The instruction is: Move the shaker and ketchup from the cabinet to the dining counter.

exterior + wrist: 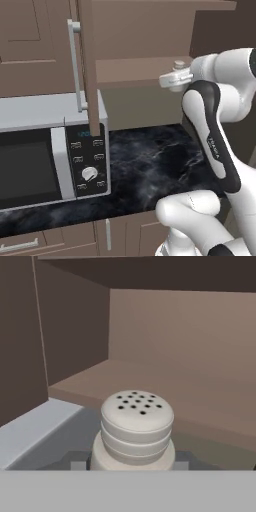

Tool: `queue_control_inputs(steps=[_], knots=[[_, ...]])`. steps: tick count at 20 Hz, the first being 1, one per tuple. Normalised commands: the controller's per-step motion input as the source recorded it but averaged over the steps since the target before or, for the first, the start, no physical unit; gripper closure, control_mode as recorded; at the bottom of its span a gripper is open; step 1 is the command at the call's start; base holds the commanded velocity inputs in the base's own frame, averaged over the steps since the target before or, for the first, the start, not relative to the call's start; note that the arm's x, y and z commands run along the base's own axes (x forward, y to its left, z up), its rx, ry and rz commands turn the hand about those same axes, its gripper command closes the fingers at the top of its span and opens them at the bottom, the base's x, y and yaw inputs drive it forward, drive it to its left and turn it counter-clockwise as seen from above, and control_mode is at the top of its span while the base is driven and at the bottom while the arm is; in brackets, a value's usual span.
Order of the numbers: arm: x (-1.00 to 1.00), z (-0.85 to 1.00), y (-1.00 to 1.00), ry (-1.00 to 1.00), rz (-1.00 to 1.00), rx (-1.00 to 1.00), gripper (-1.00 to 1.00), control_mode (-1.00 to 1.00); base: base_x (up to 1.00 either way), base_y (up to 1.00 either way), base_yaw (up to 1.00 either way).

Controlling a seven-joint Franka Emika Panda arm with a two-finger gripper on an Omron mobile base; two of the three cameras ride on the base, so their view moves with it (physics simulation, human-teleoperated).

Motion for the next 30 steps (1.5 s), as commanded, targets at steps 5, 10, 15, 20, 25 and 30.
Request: queue_control_inputs(steps=[5, 10, 15, 20, 25, 30], knots=[[-0.35, 0.0, -0.04, 0.0, 0.0, 0.0, 1.0, -1.0, 0.0, 0.0, 0.0], [-0.31, 0.0, -0.04, 0.0, 0.0, 0.0, 1.0, -1.0, 0.0, 0.0, 0.0], [-0.1, -0.01, -0.06, 0.0, 0.0, 0.0, 1.0, 1.0, -0.01, 0.0, 0.0], [0.0, 0.0, 0.0, 0.0, 0.0, 0.0, 1.0, 1.0, -0.37, -0.28, -0.12], [0.0, 0.0, 0.0, 0.0, 0.0, 0.0, 1.0, 1.0, -0.62, -0.31, -0.58], [0.0, 0.0, 0.0, 0.0, 0.0, 0.0, 1.0, 1.0, -0.38, -0.52, -0.71]])
